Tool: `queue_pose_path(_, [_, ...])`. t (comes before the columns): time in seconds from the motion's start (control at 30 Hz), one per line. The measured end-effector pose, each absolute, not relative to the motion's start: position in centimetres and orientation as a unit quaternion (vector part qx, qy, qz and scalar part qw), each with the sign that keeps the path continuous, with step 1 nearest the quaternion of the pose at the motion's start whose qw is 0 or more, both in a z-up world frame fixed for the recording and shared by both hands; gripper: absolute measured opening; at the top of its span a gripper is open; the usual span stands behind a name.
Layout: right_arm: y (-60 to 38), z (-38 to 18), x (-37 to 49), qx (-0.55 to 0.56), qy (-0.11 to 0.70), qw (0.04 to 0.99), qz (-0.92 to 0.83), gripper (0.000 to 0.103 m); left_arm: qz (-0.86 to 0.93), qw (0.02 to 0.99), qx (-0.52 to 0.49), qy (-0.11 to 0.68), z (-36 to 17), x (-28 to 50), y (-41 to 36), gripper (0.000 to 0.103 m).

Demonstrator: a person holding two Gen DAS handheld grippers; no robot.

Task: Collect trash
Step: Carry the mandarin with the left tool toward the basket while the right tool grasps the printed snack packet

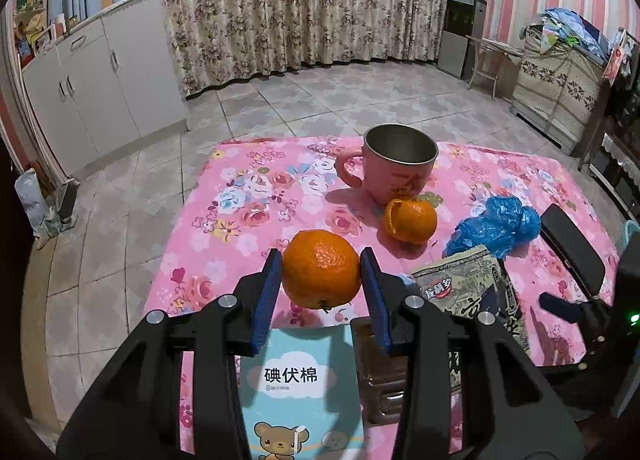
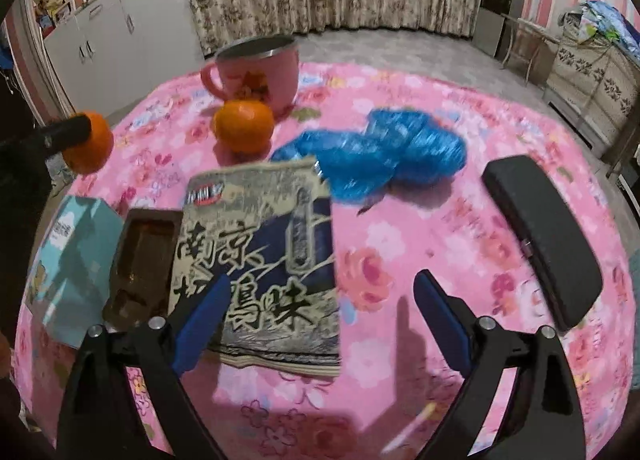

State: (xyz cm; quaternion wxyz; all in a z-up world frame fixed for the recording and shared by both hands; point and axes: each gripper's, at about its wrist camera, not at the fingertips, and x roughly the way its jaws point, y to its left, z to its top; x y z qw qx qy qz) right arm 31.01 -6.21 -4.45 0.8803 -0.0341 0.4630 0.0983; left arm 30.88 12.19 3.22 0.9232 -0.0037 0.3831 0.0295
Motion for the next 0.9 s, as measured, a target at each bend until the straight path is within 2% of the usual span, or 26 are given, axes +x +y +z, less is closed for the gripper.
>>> queue_pose_path(0.03, [-6.0, -4.7, 31.0, -0.033, 0.468, 0.877, 0.105, 0.067, 0.03, 0.924, 0.0, 0.38, 3.2, 30.8, 12.1, 0.039])
queue_pose_path(0.1, [-5.7, -4.9, 30.8, -0.034, 0.466, 0.877, 0.113, 0.059, 0.032, 0.926, 0.003, 0.377, 3.2, 30.7, 12.1, 0.039])
queue_pose_path(0.13, [-5.6, -4.9, 30.8, -0.037, 0.464, 0.877, 0.118, 0.051, 0.031, 0.926, 0.001, 0.377, 3.2, 30.7, 12.2, 0.039])
queue_pose_path(0.2, [-5.4, -4.8, 30.7, -0.04, 0.459, 0.879, 0.12, 0.042, 0.032, 0.926, 0.0, 0.377, 3.2, 30.7, 12.3, 0.039])
queue_pose_path(0.23, [-5.4, -4.8, 30.6, -0.044, 0.457, 0.88, 0.118, 0.032, 0.031, 0.926, 0.0, 0.376, 3.1, 30.7, 12.3, 0.039])
queue_pose_path(0.27, [-5.4, -4.8, 30.6, -0.05, 0.454, 0.882, 0.116, 0.029, 0.032, 0.926, 0.0, 0.377, 3.1, 30.7, 12.3, 0.039])
queue_pose_path(0.33, [-5.6, -4.7, 30.5, -0.052, 0.451, 0.883, 0.116, 0.016, 0.031, 0.926, 0.001, 0.376, 3.1, 30.7, 12.3, 0.039])
queue_pose_path(0.37, [-5.7, -4.6, 30.5, -0.054, 0.45, 0.884, 0.118, 0.013, 0.032, 0.927, 0.001, 0.374, 3.2, 30.6, 12.3, 0.039])
queue_pose_path(0.53, [-6.8, -3.6, 30.0, -0.054, 0.437, 0.888, 0.131, 0.008, 0.035, 0.93, 0.01, 0.367, 3.3, 30.5, 11.7, 0.039])
queue_pose_path(0.73, [-9.5, 0.3, 28.9, -0.078, 0.377, 0.914, 0.127, 0.008, 0.031, 0.933, 0.012, 0.359, 3.7, 30.3, 10.6, 0.039])
queue_pose_path(0.9, [-14.6, 2.1, 28.8, -0.059, 0.364, 0.923, 0.104, 0.008, 0.02, 0.934, 0.021, 0.357, 3.9, 30.7, 8.1, 0.039])
